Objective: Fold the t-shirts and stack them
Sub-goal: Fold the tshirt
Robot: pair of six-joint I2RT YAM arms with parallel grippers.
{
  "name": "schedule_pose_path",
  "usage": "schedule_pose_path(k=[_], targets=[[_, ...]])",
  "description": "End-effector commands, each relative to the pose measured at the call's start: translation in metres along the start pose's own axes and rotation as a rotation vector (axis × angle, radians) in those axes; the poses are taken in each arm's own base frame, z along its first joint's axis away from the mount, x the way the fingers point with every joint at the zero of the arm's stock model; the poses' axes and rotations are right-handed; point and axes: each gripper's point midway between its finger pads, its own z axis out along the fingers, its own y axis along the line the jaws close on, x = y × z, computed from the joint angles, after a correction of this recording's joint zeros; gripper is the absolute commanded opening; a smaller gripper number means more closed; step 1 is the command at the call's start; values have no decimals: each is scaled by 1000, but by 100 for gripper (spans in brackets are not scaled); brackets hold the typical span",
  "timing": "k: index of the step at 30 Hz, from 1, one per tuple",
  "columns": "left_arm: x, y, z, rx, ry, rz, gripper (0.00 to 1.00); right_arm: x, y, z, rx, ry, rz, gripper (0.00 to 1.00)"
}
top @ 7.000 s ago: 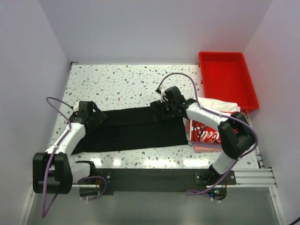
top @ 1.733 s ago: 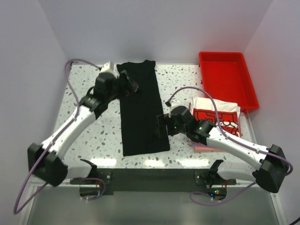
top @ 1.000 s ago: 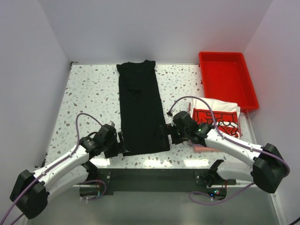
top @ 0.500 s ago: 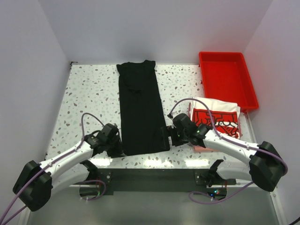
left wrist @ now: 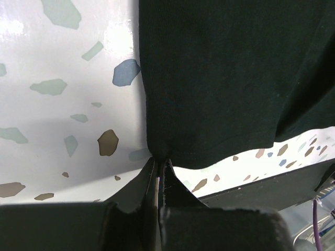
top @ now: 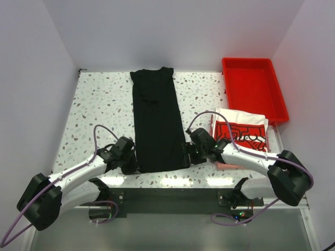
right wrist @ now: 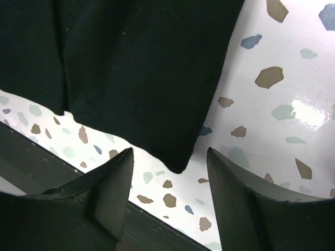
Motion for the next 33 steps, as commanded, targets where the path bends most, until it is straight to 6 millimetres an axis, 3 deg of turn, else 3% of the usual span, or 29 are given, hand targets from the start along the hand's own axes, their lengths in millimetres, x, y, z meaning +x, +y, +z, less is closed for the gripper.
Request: schedule_pose_path(k=[1, 4, 8, 12, 22, 26, 31, 32, 33], targets=[[0, 17, 4, -58, -21, 28, 0, 7, -2, 6, -3, 19, 21, 60], [2, 18, 3, -46, -29, 19, 0, 18, -6, 9, -1, 44, 28, 47], [6, 18, 1, -32, -24, 13, 0, 24, -4, 11, -31, 65, 32, 14], [7, 18, -4, -21, -30, 9, 0, 31, 7, 10, -97, 93, 26, 0], [6, 7, -16, 56, -61, 1, 0, 32, 18, -5, -183, 75, -23, 0], [-11, -10, -28, 100, -125, 12, 0, 11, 27, -15, -190, 1, -47, 0], [-52, -42, -49, 132, -271, 43, 0, -38, 33, -26, -124, -134, -82, 0], [-68, -53, -58, 135, -327, 47, 0, -56, 37, -31, -112, -180, -83, 0], [-74, -54, -54, 104, -325, 51, 0, -67, 35, -33, -99, -200, -86, 0]])
